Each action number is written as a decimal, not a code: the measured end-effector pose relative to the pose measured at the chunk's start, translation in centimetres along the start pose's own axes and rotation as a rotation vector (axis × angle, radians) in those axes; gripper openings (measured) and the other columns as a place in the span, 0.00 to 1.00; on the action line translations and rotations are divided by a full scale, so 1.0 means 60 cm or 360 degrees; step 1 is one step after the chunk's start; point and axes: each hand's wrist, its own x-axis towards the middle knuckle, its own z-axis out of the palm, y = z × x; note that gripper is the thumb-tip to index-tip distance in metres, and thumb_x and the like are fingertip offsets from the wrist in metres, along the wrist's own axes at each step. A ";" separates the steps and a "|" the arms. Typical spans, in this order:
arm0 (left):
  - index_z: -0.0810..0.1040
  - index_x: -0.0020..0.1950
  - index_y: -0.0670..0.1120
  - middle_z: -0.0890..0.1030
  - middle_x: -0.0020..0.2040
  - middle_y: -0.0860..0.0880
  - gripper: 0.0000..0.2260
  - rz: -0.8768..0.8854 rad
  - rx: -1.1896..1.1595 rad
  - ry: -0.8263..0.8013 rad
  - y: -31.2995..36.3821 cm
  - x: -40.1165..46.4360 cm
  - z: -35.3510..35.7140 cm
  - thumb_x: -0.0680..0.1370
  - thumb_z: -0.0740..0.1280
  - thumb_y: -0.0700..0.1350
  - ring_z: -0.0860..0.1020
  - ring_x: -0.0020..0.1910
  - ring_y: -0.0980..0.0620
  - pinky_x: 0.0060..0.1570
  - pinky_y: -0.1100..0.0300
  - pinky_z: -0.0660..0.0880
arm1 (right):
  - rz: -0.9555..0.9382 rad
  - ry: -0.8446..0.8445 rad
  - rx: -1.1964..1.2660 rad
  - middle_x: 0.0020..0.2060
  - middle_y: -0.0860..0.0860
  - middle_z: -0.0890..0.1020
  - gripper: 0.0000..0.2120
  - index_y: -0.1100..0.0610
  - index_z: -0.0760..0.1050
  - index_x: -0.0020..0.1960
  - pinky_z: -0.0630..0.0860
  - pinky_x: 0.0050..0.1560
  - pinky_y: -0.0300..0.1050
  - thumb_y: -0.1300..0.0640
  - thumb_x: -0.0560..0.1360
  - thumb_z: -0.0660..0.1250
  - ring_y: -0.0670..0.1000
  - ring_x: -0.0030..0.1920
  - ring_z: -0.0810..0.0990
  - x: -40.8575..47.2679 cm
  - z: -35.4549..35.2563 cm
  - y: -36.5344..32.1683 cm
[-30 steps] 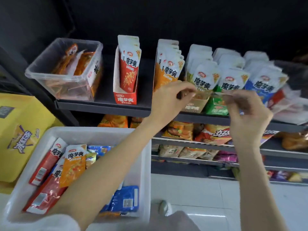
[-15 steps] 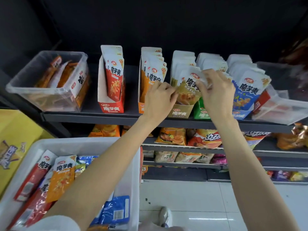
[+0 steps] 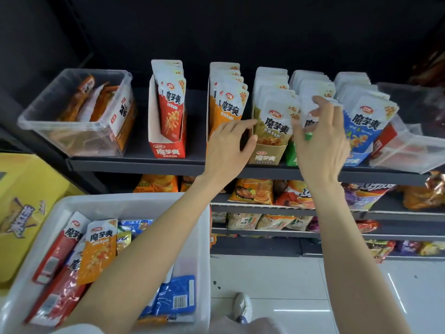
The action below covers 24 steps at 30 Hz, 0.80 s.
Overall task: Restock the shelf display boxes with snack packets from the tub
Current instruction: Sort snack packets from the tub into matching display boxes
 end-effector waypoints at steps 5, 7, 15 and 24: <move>0.79 0.57 0.45 0.81 0.48 0.53 0.09 -0.0090 -0.0315 0.0312 -0.035 -0.114 -0.087 0.79 0.63 0.44 0.78 0.48 0.54 0.48 0.54 0.75 | -0.0027 -0.0120 0.0712 0.49 0.49 0.77 0.13 0.57 0.73 0.61 0.72 0.37 0.34 0.60 0.77 0.66 0.43 0.42 0.75 -0.119 -0.042 -0.068; 0.79 0.54 0.45 0.79 0.46 0.55 0.08 -0.0199 -0.0263 0.0358 -0.070 -0.178 -0.128 0.79 0.63 0.44 0.78 0.46 0.54 0.47 0.56 0.75 | -0.0120 -0.0409 0.0840 0.48 0.48 0.77 0.12 0.57 0.75 0.60 0.74 0.42 0.35 0.61 0.76 0.66 0.43 0.45 0.77 -0.170 -0.030 -0.103; 0.78 0.59 0.46 0.80 0.54 0.45 0.18 -0.0952 0.0530 -0.0315 -0.240 -0.393 -0.268 0.74 0.66 0.55 0.77 0.52 0.43 0.50 0.51 0.73 | -0.0685 -0.1657 0.0669 0.59 0.51 0.77 0.14 0.54 0.74 0.63 0.68 0.62 0.46 0.57 0.78 0.63 0.52 0.61 0.72 -0.301 0.108 -0.245; 0.65 0.72 0.45 0.69 0.69 0.43 0.38 -0.1247 0.0846 -0.0793 -0.293 -0.432 -0.274 0.70 0.67 0.66 0.65 0.67 0.41 0.64 0.51 0.64 | -0.1172 -0.1988 0.0334 0.65 0.52 0.74 0.16 0.57 0.72 0.66 0.63 0.62 0.47 0.54 0.81 0.58 0.54 0.66 0.69 -0.405 0.220 -0.350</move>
